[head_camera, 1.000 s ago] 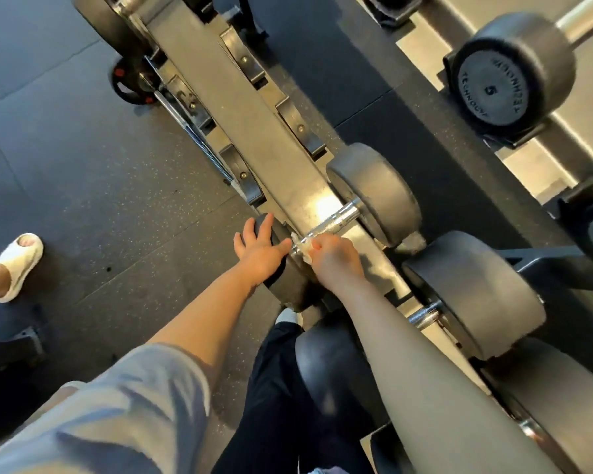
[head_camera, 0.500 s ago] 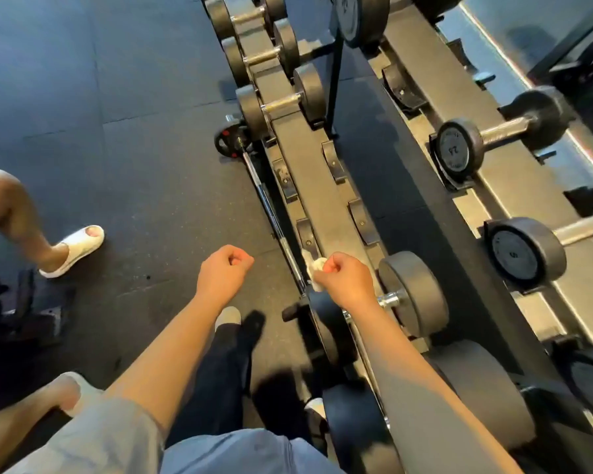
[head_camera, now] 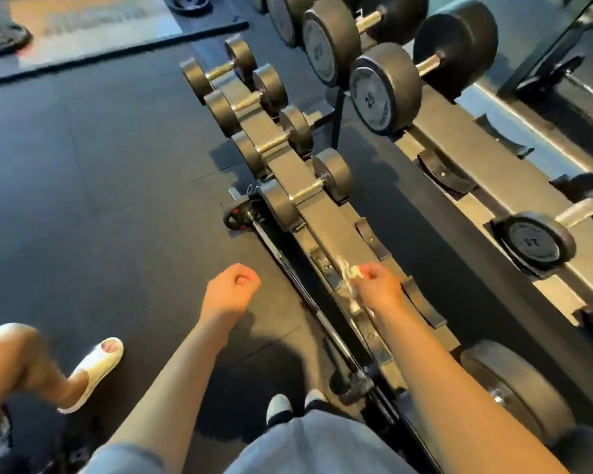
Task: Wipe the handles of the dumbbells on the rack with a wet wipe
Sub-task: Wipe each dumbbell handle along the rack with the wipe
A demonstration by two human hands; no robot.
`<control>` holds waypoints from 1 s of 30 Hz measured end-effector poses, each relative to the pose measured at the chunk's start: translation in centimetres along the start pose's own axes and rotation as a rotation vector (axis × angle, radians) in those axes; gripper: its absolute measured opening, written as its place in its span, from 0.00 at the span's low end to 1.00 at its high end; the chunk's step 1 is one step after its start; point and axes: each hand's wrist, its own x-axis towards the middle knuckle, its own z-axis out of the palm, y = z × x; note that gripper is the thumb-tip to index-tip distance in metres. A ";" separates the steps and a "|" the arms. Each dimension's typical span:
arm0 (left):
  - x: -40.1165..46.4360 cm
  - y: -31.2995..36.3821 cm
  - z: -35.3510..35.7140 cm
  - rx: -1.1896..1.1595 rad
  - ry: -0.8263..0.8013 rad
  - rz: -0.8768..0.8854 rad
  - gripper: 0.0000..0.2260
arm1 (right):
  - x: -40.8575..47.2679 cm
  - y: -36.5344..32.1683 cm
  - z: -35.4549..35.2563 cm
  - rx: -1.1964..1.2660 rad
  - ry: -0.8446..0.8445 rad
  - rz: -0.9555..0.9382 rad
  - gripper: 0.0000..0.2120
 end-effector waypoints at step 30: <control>57.5 21.2 -3.6 0.505 -0.869 0.514 0.04 | 34.2 -25.7 17.8 0.337 0.257 0.471 0.08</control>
